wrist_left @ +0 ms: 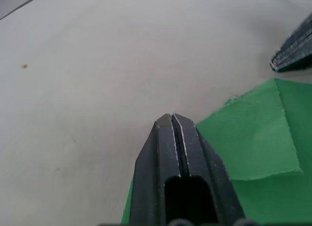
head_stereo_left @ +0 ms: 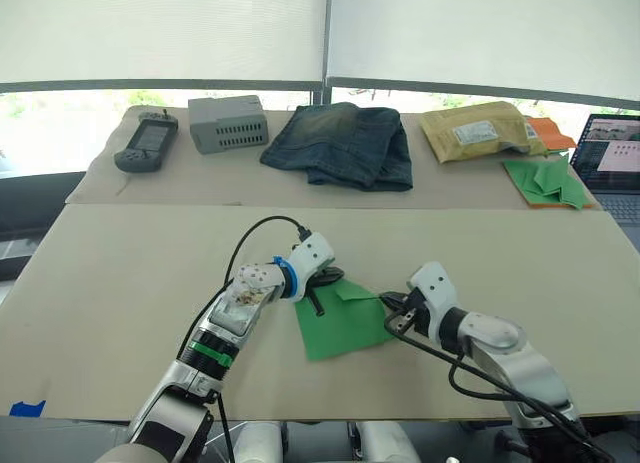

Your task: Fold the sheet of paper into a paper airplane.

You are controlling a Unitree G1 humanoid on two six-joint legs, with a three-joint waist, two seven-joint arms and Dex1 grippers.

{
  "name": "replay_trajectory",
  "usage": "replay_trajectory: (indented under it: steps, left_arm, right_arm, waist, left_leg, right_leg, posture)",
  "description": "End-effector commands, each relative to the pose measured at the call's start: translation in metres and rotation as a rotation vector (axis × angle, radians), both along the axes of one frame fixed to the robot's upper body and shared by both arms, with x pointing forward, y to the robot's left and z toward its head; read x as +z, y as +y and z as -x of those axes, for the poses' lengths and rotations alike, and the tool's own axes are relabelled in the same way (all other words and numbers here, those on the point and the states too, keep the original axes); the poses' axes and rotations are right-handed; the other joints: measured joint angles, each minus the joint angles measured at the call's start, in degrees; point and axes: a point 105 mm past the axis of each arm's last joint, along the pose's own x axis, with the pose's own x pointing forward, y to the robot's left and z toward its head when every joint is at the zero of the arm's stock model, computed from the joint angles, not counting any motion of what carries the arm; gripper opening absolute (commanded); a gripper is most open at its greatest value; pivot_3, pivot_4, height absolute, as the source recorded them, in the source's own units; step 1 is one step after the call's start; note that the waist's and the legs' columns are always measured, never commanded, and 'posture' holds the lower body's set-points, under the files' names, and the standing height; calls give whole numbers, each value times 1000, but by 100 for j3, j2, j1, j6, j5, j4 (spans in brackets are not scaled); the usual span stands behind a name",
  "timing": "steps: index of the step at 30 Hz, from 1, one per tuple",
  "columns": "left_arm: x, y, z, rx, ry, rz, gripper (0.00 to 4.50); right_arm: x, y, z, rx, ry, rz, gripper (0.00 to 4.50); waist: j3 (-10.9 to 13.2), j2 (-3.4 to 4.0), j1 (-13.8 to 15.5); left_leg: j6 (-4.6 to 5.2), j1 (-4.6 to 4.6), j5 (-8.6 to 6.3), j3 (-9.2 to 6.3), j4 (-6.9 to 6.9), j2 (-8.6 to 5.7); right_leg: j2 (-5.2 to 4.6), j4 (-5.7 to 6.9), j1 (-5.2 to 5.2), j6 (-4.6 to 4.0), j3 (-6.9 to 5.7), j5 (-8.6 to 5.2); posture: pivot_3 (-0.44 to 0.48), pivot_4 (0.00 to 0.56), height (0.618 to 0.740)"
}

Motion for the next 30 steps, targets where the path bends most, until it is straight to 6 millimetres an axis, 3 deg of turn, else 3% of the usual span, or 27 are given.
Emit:
replay_trajectory:
  steps: [1,7,14,18,22,25,30]
  left_arm:
    - [-4,7,0,18,17,-20,0]
    - [10,20,-2,86,10,23,0]
    - [47,69,-4,262,61,131,0]
    - [58,100,13,350,168,192,1140]
    - [49,91,45,296,340,226,2458]
    - [42,84,59,297,400,231,2458]
    - [36,79,56,353,420,235,2458]
  right_arm:
    - [2,20,-4,46,-2,-17,22]
    - [-23,41,-6,57,73,13,22]
    - [-43,46,-1,76,143,62,22]
    - [-45,52,-1,105,156,58,0]
    - [-45,57,-2,133,163,49,0]
    - [-44,60,-1,148,163,48,0]
    - [-44,60,-3,150,159,52,0]
  waist:
    - [1,-1,9]
    - [2,1,-26]
    - [4,-1,-115]
    - [4,-2,-170]
    - [4,-3,-159]
    - [5,-6,-151]
    - [5,-8,-151]
  left_leg:
    - [0,0,0,-2,-1,2]
    - [0,-8,0,0,-7,3]
    - [1,-1,0,-9,-5,9]
    - [0,6,0,-14,-8,14]
    - [0,25,0,-17,-26,13]
    - [0,25,0,-18,-26,14]
    - [-1,31,0,-17,-29,12]
  right_leg:
    - [5,0,-1,-3,-3,-2]
    - [-1,1,-12,-8,2,-4]
    - [2,9,-9,-8,-5,-4]
    - [2,10,-8,-8,-3,-4]
    - [0,10,1,-14,-2,-9]
    - [-2,10,2,-14,-1,-8]
    - [1,12,2,-16,-1,-9]
  posture:
    - [0,150,728]
    - [0,150,728]
    - [0,150,728]
    - [0,150,728]
    - [0,150,728]
    - [0,150,728]
    - [0,150,728]
